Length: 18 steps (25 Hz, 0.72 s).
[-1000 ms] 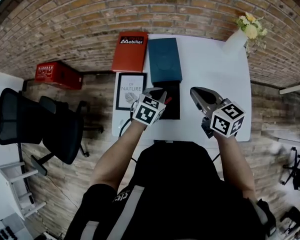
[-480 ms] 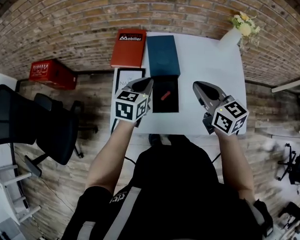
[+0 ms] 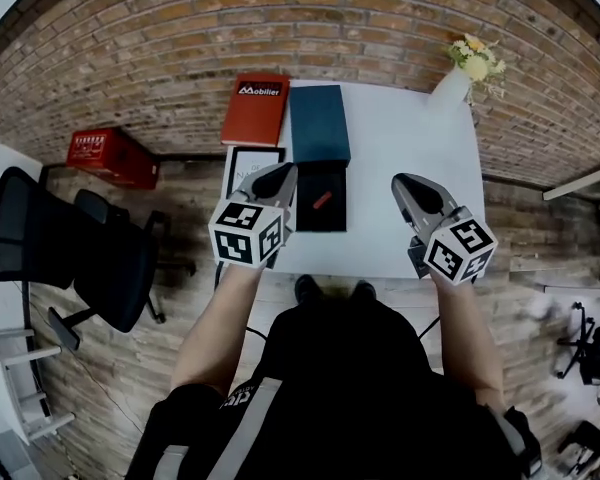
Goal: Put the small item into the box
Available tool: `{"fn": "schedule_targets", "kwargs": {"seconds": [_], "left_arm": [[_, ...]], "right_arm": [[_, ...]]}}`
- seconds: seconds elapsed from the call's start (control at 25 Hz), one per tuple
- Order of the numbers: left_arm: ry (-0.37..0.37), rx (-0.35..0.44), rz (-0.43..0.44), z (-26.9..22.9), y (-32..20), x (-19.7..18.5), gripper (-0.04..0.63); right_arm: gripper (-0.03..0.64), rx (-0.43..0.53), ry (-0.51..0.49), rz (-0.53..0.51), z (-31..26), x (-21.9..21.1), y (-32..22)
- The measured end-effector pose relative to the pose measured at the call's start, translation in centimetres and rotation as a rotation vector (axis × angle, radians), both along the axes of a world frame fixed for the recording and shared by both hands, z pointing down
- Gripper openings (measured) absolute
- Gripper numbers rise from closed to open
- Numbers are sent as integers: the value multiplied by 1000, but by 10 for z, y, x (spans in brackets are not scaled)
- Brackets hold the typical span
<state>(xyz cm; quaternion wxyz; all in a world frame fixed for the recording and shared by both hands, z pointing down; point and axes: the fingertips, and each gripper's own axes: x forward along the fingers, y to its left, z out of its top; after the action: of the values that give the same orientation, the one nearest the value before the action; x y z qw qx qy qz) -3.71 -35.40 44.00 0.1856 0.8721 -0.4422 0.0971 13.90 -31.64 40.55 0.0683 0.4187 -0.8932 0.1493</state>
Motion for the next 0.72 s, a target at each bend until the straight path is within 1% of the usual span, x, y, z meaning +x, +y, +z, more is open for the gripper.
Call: {"fn": "schedule_targets", "kwargs": {"seconds": [0.16, 0.32, 0.4, 0.48, 0.56, 0.72], "left_arm": [[11, 33, -78, -13, 6, 14, 6], [11, 73, -144, -33, 13, 42, 6], [24, 90, -173, -42, 21, 57, 6], [20, 96, -188, -47, 31, 71, 6], [-1, 95, -197, -48, 38, 82, 6], [-22, 93, -220, -51, 49, 85, 7]], "right_arm": [[21, 40, 7, -24, -5, 25, 7], [21, 64, 30, -38, -7, 66, 13], [20, 63, 15, -49, -8, 85, 14], [20, 62, -13, -67, -9, 100, 15], [18, 66, -37, -87, -11, 109, 14], [17, 64, -57, -116, -14, 114, 14]]}}
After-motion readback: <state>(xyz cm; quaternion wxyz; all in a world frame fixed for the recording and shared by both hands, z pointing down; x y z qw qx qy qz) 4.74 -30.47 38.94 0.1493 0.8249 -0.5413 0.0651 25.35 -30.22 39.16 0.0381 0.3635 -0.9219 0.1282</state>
